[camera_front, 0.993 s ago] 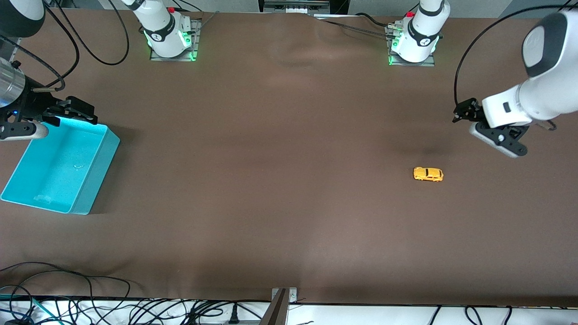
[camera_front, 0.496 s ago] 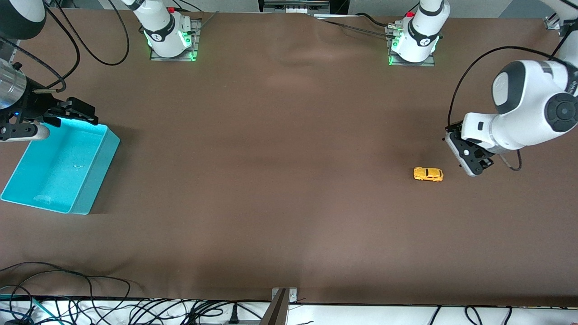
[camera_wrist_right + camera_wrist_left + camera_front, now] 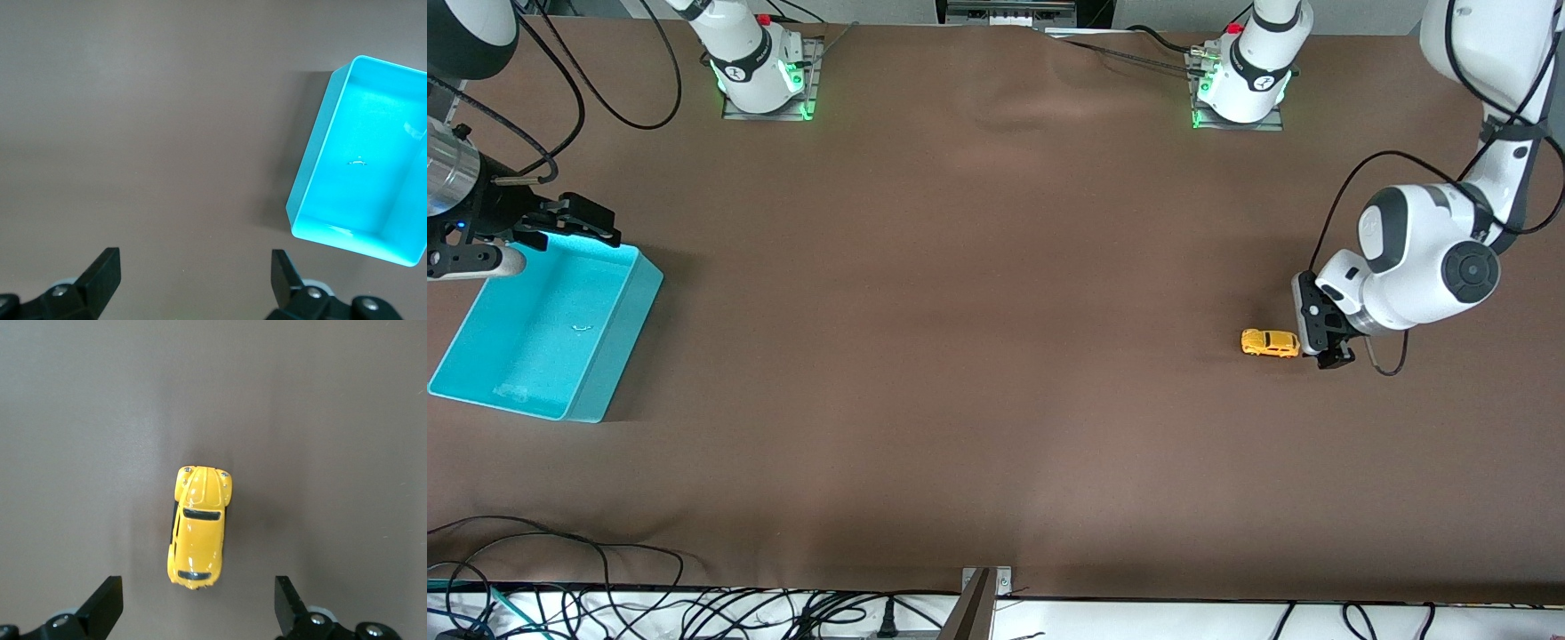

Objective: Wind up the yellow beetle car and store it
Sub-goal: 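Lower the left gripper over the yellow beetle car, then grasp the yellow car with the left gripper and push it forward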

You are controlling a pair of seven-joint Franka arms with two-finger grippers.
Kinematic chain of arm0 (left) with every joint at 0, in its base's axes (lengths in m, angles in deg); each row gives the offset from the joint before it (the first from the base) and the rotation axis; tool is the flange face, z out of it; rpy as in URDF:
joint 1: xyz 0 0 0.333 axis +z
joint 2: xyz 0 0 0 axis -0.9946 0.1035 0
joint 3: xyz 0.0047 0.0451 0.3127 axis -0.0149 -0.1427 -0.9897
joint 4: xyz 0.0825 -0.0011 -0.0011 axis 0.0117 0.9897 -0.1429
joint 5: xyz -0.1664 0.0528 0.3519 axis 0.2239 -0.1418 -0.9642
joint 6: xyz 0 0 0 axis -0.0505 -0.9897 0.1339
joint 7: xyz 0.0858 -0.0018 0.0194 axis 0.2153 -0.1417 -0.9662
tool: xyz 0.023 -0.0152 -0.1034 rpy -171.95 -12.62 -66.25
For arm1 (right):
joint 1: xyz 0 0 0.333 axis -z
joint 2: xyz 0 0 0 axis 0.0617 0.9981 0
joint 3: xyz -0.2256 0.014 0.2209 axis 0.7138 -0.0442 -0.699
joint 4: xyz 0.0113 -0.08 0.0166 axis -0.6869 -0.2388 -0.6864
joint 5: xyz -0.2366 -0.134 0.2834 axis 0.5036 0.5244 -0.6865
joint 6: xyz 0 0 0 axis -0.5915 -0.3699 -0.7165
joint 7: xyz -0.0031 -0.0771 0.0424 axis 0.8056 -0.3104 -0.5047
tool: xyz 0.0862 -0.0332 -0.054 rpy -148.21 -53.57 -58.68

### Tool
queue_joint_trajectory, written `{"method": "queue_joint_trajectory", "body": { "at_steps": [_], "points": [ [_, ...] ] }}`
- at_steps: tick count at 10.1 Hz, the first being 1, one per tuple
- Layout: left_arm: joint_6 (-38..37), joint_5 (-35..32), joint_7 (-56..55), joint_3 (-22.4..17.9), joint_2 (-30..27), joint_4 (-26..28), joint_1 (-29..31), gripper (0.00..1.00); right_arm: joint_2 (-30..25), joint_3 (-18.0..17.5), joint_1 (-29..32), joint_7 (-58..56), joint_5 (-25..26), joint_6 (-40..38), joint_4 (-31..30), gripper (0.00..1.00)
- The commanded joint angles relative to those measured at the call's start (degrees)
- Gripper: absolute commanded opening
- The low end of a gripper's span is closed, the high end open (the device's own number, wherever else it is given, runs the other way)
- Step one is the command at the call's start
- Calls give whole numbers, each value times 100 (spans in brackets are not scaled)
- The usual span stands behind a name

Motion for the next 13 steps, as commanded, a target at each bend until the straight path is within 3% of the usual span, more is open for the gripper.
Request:
{"method": "queue_joint_trajectory", "body": {
  "at_steps": [1,2,5,7,8,9,12,13],
  "points": [
    [848,42,288,56,184,392,-29,100,17,-22,15,-28,80,-14,23,100],
    [1219,42,314,56,185,656,-21,100,44,-22,15,-28,80,-14,40,100],
    [1275,42,323,56,202,773,-30,99,44,-22,15,-36,80,-14,49,100],
    [1275,42,323,108,185,738,-47,34,35,-22,15,-37,71,-14,58,100],
    [1275,42,341,170,185,721,-39,14,35,-22,15,-28,71,-22,49,100],
    [1275,42,341,170,193,720,-39,0,44,-22,15,-36,62,-5,58,100],
    [1258,42,359,196,97,703,-39,0,53,-5,50,-98,53,47,58,100],
    [1223,42,324,371,-51,694,-39,0,53,-5,50,-98,62,30,58,100]
  ]
}}
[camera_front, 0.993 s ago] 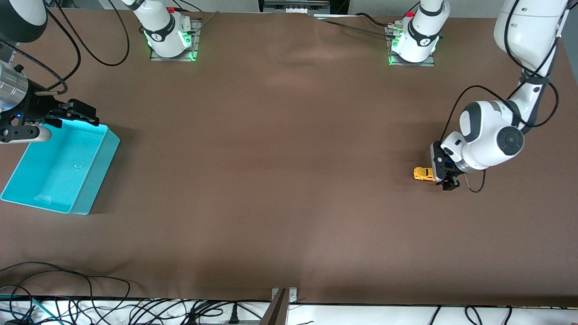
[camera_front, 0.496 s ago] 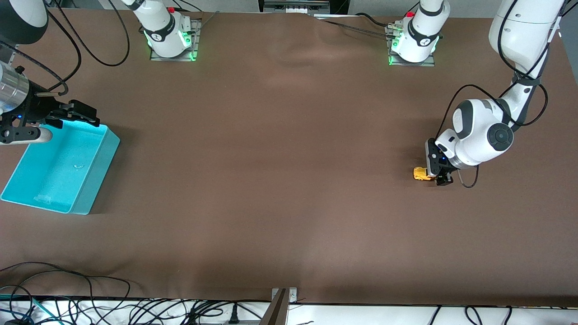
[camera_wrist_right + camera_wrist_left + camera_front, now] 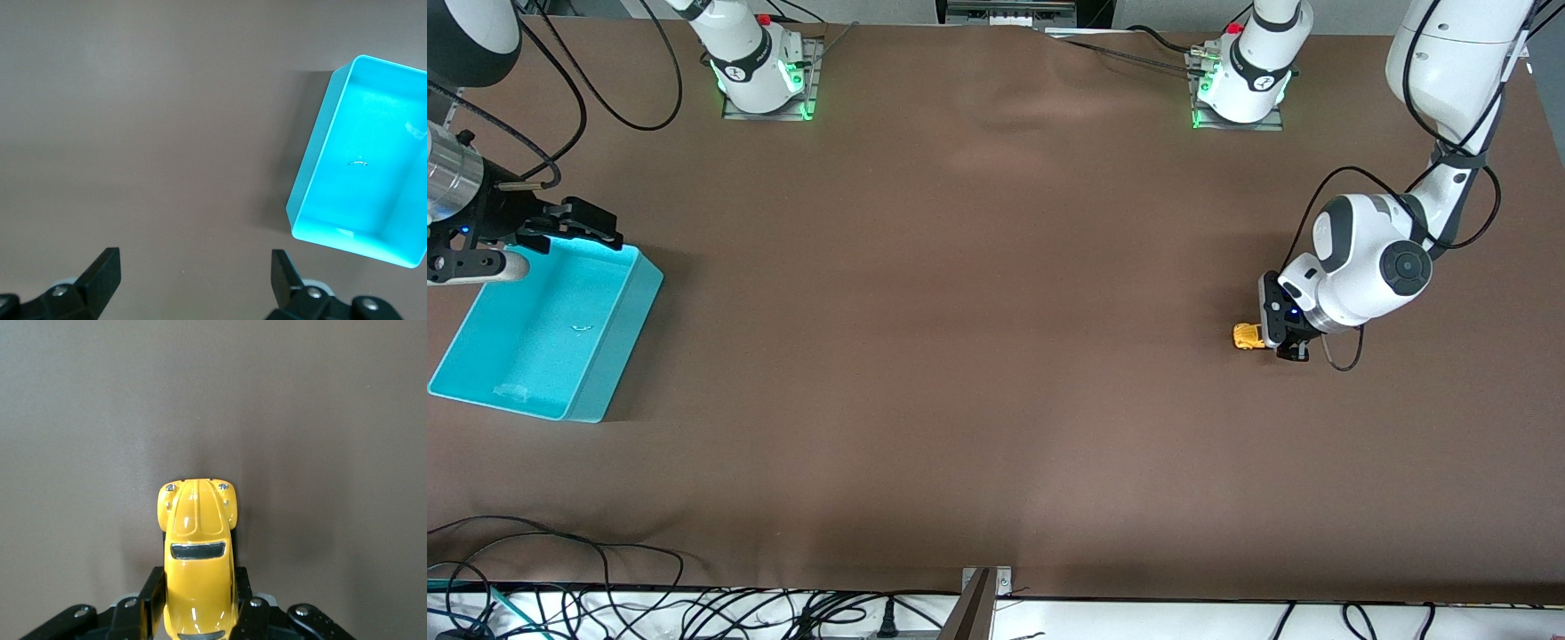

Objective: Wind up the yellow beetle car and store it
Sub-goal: 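Grasp the yellow car with the left gripper and push it forward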

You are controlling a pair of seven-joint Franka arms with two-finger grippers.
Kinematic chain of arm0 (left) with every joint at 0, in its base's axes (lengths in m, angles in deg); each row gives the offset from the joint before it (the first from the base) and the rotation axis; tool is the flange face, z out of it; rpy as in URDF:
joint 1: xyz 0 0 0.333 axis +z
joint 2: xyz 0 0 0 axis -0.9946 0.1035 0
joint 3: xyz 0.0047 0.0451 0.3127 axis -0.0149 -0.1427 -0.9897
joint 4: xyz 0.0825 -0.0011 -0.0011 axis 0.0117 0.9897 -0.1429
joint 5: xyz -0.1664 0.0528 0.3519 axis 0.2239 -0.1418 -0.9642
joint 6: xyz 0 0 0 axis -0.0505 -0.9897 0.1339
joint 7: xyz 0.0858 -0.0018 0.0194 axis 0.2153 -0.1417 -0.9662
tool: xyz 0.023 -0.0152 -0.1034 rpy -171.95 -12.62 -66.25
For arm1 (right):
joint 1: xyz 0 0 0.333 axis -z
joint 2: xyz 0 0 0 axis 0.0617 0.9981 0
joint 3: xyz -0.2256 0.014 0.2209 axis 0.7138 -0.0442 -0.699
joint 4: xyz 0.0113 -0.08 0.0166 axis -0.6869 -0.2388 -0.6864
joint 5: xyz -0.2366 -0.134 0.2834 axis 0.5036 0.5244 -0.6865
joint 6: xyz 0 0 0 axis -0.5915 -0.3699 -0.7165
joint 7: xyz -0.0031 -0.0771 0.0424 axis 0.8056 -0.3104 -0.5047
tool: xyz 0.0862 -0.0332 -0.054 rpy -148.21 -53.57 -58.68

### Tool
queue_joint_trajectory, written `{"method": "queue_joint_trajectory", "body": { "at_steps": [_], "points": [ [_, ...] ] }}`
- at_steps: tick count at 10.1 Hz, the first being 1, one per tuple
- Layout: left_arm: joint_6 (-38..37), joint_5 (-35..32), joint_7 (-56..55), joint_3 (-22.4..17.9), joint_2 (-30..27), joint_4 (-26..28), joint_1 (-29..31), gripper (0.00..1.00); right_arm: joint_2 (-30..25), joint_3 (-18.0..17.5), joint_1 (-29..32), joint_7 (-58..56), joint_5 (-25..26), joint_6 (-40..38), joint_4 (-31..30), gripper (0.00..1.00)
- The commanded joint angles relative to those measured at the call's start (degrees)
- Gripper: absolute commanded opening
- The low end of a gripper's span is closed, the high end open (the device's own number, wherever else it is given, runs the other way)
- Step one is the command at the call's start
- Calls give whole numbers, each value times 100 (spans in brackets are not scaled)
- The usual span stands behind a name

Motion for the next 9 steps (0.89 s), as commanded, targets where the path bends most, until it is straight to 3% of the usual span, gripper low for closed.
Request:
{"method": "queue_joint_trajectory", "body": {
  "at_steps": [1,4,8,9],
  "points": [
    [-72,51,40,286,-359,1,3,0,11,-11,29,-88,61,9,56,100],
    [-291,42,-574,603,-299,-70,-67,0,11,23,72,-184,70,18,56,100],
    [-371,42,-962,665,9,-52,-226,0,11,33,108,-290,78,-9,21,100],
    [-371,-228,-963,657,53,-52,-217,0,20,33,108,-281,78,18,21,100]
  ]
}}
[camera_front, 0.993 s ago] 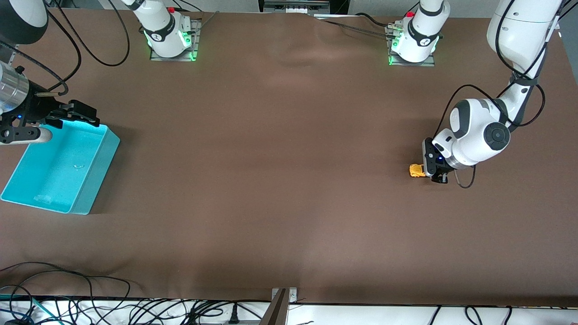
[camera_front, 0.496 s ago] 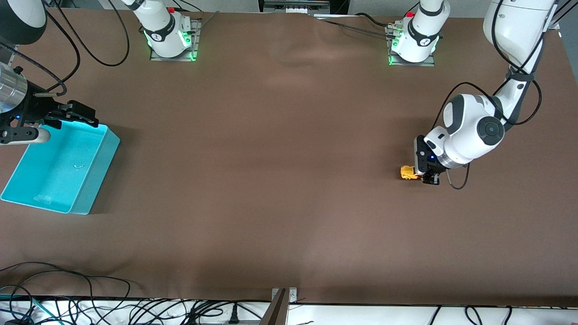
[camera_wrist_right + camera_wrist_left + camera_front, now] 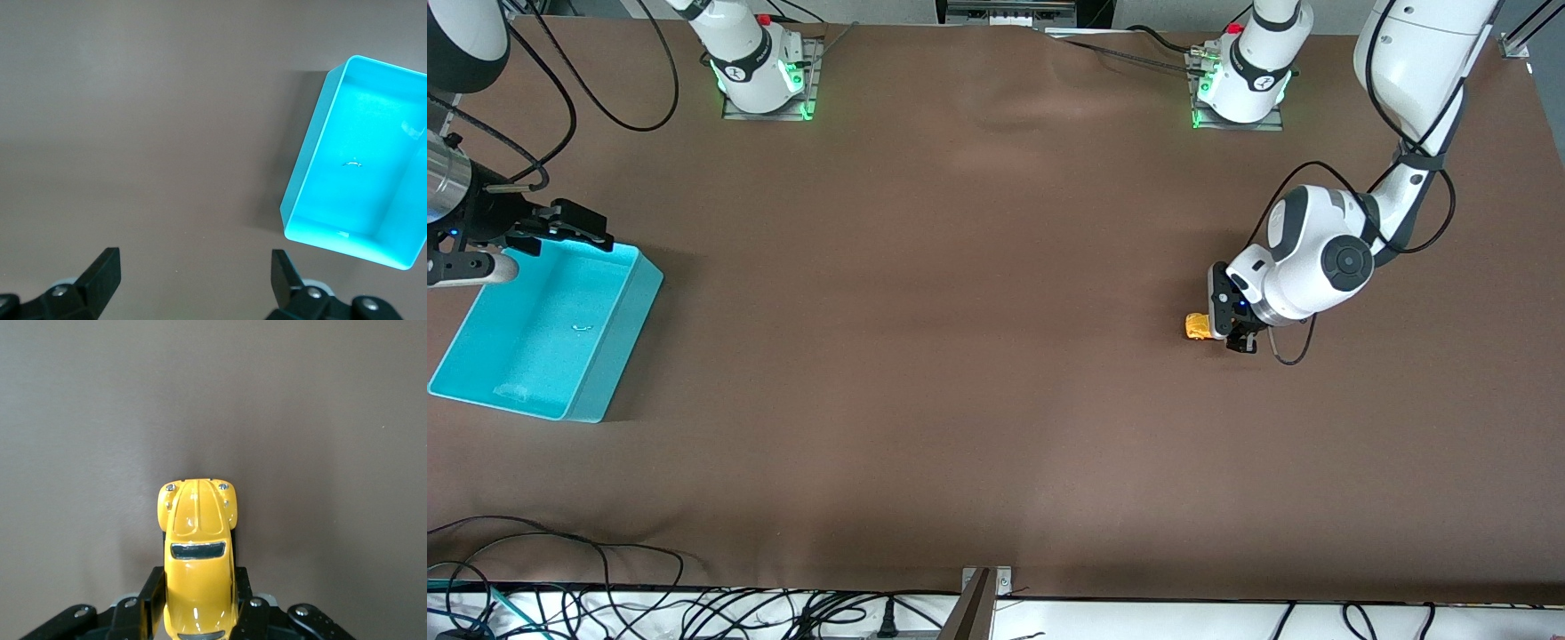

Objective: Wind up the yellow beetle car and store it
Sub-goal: 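Drag the car backward along the table with the left gripper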

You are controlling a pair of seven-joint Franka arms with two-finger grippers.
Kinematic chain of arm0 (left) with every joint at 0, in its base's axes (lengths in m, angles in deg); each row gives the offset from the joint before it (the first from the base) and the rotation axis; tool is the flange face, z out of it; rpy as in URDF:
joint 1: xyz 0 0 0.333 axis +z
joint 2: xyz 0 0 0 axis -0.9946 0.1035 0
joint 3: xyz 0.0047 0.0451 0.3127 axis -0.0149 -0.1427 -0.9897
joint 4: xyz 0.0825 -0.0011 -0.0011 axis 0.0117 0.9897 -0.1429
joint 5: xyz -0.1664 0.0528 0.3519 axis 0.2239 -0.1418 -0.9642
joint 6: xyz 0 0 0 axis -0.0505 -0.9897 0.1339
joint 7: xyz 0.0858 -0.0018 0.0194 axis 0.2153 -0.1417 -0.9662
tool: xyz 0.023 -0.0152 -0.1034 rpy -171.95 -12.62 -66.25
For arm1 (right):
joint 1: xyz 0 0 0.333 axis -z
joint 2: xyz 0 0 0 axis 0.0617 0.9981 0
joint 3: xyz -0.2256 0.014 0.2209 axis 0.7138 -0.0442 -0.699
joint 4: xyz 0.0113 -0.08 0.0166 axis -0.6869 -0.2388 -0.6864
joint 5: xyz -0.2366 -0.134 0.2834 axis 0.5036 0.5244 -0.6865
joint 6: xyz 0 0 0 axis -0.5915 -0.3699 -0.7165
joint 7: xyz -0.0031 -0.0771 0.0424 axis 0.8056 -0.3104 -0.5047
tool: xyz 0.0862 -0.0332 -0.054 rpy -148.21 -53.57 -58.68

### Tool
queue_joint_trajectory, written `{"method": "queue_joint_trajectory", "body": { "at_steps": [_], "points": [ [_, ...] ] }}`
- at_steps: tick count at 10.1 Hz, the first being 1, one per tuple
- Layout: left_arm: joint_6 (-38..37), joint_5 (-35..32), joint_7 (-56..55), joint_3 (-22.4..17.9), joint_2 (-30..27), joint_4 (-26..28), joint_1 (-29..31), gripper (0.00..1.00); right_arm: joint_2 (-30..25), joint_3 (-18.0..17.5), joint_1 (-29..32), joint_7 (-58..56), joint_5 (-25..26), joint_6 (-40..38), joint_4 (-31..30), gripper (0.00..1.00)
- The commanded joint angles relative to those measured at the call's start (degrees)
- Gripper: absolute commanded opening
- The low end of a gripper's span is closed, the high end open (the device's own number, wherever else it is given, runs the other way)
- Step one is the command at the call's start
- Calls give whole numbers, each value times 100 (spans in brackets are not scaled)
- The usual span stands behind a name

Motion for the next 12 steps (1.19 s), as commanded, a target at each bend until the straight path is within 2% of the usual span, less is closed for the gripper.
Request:
{"method": "queue_joint_trajectory", "body": {
  "at_steps": [1,6,12],
  "points": [
    [-75,-522,-92,0,85,-25,-2,0,44,-20,26,-86,71,32,39,100],
    [-83,-621,126,-62,164,19,349,0,115,-28,52,-51,176,164,65,100],
    [-66,-657,1752,-88,480,-165,1930,0,141,-46,8,-51,168,156,83,100]
  ]
}}
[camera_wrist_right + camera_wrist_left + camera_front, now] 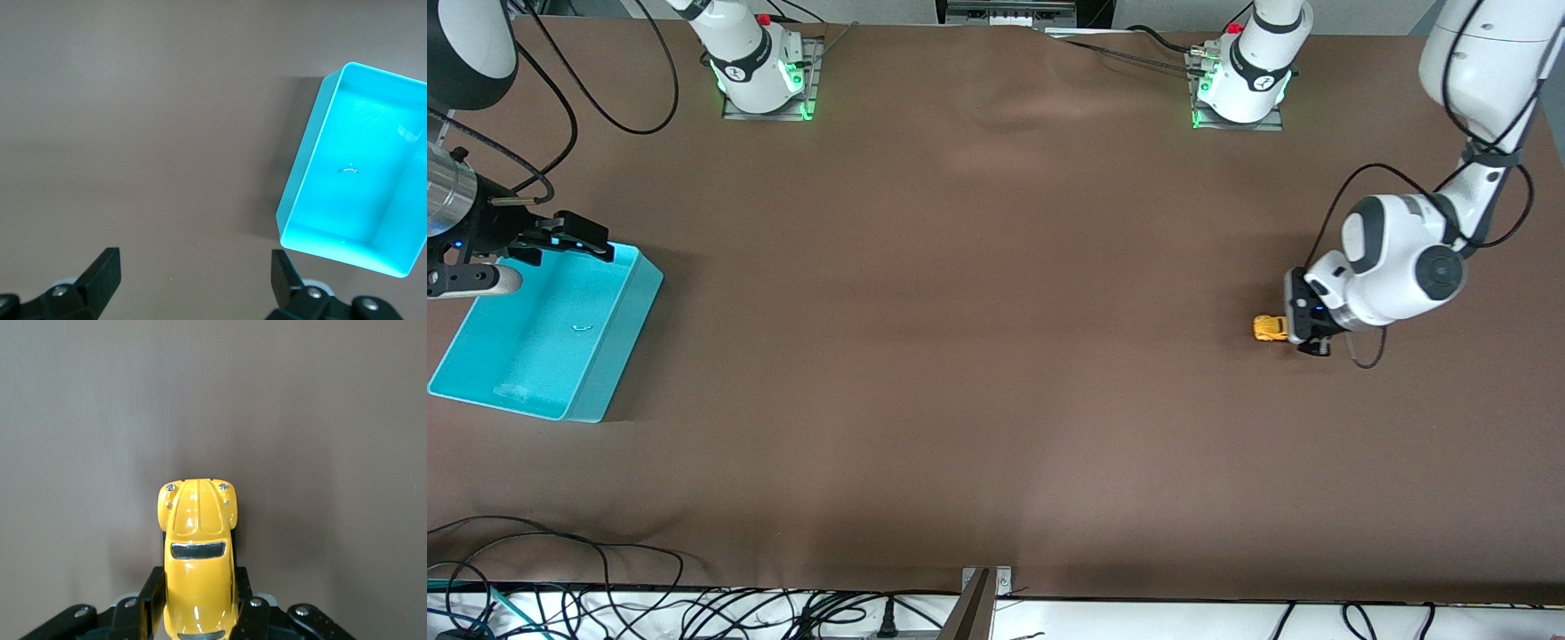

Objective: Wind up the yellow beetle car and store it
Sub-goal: 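Drag the car backward along the table with the left gripper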

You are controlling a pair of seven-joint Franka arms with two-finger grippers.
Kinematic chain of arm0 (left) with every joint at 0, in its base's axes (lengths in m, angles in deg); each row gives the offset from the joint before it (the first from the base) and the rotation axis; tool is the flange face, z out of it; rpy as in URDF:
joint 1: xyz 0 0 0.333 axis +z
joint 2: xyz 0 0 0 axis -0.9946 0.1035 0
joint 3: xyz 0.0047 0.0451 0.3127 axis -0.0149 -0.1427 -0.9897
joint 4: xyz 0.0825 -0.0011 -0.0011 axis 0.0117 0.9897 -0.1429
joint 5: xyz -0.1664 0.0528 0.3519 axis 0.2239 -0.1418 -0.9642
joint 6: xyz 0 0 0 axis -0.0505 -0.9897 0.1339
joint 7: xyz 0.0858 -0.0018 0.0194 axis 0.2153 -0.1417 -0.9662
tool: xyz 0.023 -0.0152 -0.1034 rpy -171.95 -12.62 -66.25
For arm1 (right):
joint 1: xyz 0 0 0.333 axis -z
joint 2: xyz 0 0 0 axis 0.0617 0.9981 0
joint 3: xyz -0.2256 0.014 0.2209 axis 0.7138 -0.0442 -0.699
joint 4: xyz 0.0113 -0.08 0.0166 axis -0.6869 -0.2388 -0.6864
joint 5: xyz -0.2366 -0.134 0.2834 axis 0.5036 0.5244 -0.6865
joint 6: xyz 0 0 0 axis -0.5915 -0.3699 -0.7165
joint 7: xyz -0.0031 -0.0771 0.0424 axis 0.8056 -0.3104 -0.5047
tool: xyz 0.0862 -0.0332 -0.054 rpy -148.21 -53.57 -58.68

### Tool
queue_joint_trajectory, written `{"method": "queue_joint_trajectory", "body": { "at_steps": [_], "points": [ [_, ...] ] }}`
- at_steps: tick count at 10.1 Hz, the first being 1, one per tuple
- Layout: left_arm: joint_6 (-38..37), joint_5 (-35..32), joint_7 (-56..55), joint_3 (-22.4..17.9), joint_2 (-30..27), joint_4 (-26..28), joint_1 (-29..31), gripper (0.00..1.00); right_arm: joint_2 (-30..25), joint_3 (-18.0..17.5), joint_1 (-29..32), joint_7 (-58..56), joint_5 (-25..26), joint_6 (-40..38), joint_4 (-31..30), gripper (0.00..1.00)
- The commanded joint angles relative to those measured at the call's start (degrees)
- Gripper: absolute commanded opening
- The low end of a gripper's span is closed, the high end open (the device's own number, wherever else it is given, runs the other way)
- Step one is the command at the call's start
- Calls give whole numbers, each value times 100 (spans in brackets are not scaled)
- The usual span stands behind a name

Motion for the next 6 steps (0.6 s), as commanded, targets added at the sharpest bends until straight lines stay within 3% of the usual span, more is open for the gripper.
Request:
{"method": "queue_joint_trajectory", "body": {
  "at_steps": [1,6],
  "points": [
    [23,-211,386,-19,376,-99,323,0,20,-56,14,-50,102,2,81,100],
    [23,-220,651,-54,358,-205,359,0,29,-56,14,-129,58,-51,187,100]
  ]
}}
